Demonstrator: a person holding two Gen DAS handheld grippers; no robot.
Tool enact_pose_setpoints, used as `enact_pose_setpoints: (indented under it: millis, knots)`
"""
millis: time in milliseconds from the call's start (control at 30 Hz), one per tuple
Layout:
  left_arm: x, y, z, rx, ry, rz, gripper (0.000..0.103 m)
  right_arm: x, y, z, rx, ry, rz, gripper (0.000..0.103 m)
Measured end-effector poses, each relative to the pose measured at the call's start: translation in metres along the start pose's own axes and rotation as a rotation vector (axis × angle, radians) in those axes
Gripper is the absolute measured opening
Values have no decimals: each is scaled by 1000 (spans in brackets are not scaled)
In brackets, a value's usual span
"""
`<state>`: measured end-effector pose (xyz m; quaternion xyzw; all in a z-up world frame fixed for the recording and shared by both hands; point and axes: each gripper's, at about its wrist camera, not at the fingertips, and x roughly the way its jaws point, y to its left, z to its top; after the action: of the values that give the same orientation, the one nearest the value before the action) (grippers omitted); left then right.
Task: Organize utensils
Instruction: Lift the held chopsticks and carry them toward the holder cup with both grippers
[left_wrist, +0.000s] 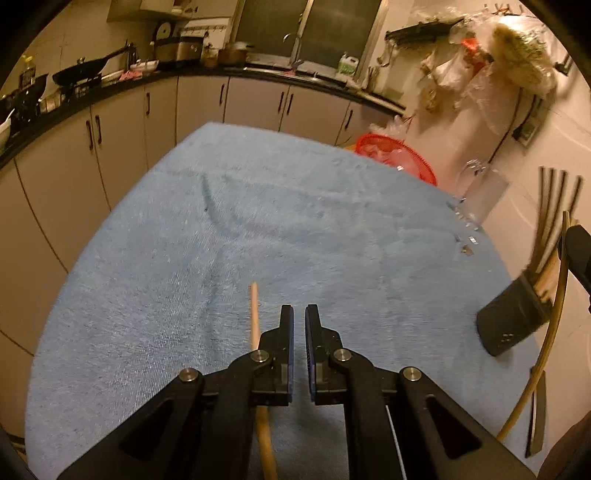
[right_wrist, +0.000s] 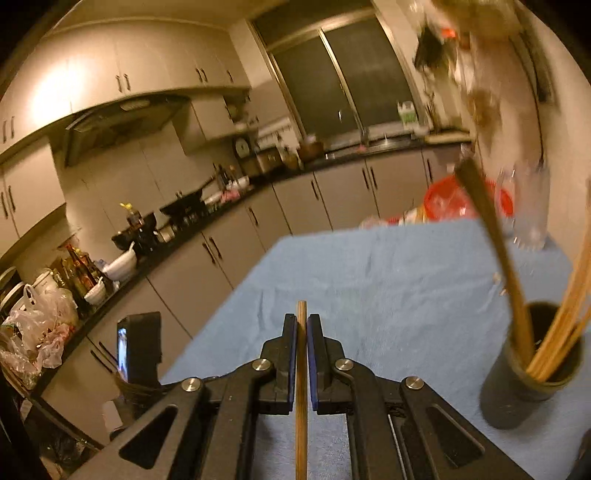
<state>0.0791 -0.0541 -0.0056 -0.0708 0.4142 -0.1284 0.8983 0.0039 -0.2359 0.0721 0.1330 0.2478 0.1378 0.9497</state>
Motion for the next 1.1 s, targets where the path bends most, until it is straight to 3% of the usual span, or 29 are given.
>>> enact_pose_setpoints:
  millis: [400,833,900,967,1033,1100]
  knots:
    - [-50,-21,0,55,-9,-49,6,-52,-8,4,24,-76,-16,6]
    - [-78,-38,9,79,-23,-91,6,-90,-24,2,69,-131,-26,6]
    - [-77,-34,13,73,-18,-67,6,-93,-29,2,78,-129,-23,6]
    - [-63,-23,18,38,49,-48,8,-95,-34,2,91,-132,-26,6]
    - [-41,-13,22,28,140,-22,22,-95,-37,1,102,-129,-20,6]
    - [-19,0,23,-11,208,32,25,-97,-38,1,105,-133,-15,6]
